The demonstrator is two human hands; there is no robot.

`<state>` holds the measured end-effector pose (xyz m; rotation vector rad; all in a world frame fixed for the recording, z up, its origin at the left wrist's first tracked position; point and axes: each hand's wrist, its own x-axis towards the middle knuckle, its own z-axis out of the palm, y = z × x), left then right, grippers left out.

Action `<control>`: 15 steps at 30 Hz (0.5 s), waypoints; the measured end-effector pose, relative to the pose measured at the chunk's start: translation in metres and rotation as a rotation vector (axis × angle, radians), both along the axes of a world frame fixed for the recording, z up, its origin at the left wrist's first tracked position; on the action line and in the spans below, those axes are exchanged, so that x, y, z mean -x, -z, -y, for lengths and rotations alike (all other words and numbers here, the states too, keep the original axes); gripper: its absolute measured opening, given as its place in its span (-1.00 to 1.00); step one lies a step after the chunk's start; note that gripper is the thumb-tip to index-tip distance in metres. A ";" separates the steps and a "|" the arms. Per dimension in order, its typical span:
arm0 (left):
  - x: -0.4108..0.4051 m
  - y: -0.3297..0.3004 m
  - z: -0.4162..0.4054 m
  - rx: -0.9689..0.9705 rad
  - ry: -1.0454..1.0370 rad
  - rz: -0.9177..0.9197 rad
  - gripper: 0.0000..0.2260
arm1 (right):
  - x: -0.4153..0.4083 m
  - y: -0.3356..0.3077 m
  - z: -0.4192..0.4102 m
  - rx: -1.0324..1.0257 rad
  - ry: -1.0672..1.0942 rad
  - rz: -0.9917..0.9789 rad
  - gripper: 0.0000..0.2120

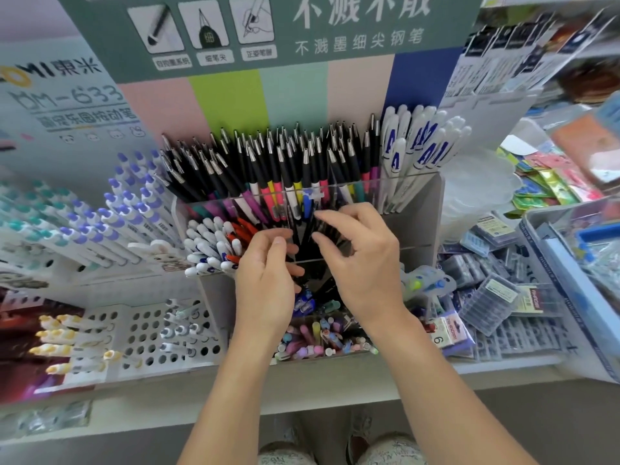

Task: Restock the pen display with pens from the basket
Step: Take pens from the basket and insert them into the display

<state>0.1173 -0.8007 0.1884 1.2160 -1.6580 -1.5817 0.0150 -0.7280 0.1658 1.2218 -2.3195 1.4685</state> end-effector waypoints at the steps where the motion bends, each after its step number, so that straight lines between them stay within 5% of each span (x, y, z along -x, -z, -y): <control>1: 0.000 0.000 0.000 0.000 -0.004 0.006 -0.77 | 0.000 0.003 0.001 -0.013 0.007 -0.018 -0.70; 10: -0.006 -0.004 -0.003 0.054 0.032 0.076 -0.71 | 0.000 0.003 0.009 -0.012 -0.038 -0.105 -0.73; 15: -0.006 -0.006 -0.009 0.059 0.006 0.069 -0.73 | 0.006 -0.003 0.000 0.038 -0.047 0.094 -0.52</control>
